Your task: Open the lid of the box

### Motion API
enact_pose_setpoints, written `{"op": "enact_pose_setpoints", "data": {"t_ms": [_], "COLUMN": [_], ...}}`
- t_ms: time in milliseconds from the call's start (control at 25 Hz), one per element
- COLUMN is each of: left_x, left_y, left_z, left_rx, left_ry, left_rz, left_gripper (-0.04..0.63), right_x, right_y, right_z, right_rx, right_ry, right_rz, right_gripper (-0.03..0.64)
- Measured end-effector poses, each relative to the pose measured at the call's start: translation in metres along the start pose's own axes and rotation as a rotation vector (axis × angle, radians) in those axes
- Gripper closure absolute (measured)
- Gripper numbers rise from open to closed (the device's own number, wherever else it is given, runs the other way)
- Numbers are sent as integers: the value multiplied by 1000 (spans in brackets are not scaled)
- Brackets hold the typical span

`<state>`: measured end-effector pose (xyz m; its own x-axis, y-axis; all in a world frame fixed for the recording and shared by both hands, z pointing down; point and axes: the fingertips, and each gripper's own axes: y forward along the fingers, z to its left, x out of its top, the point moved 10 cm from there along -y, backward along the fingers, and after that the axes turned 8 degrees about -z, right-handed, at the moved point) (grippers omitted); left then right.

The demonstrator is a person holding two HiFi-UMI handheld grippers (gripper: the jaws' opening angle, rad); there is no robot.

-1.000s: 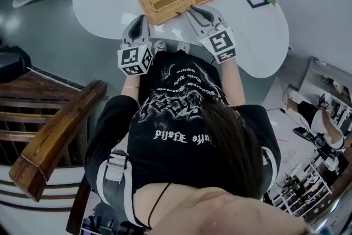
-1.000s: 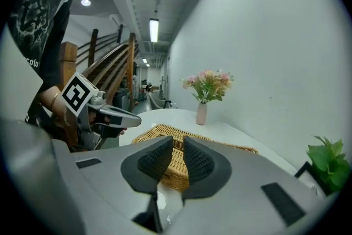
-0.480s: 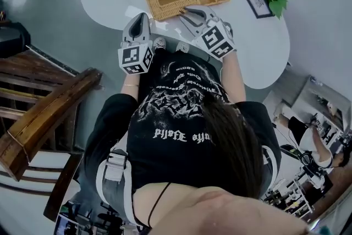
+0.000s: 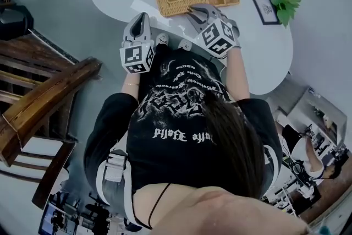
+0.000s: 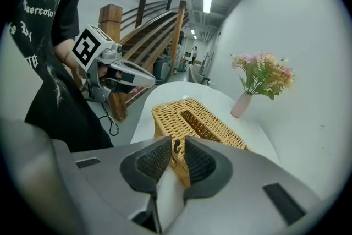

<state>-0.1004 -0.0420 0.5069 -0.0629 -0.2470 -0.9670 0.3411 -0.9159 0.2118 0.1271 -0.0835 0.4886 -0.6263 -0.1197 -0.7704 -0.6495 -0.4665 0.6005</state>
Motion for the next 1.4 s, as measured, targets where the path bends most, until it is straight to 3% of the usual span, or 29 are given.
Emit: {"op": "enact_pose_setpoints", "data": {"t_ms": [280,680,1400], "left_x": [-5,-6,-6], "left_y": [-2,6,16], "left_z": [4,8,9], "left_rx": [23,18,-19], "left_ry": [-5,-31,-51], "left_rz": [17,18,27], "left_gripper": [568,569,568], "right_x": [-1,5,32], "right_y": [5,3,-10], "right_z": [-1,-4,-19], "right_rx": [-1,43,5], "right_ry": [-65,-57,-128], "right_rz": [15,39,35], "right_gripper": [577,581,581]}}
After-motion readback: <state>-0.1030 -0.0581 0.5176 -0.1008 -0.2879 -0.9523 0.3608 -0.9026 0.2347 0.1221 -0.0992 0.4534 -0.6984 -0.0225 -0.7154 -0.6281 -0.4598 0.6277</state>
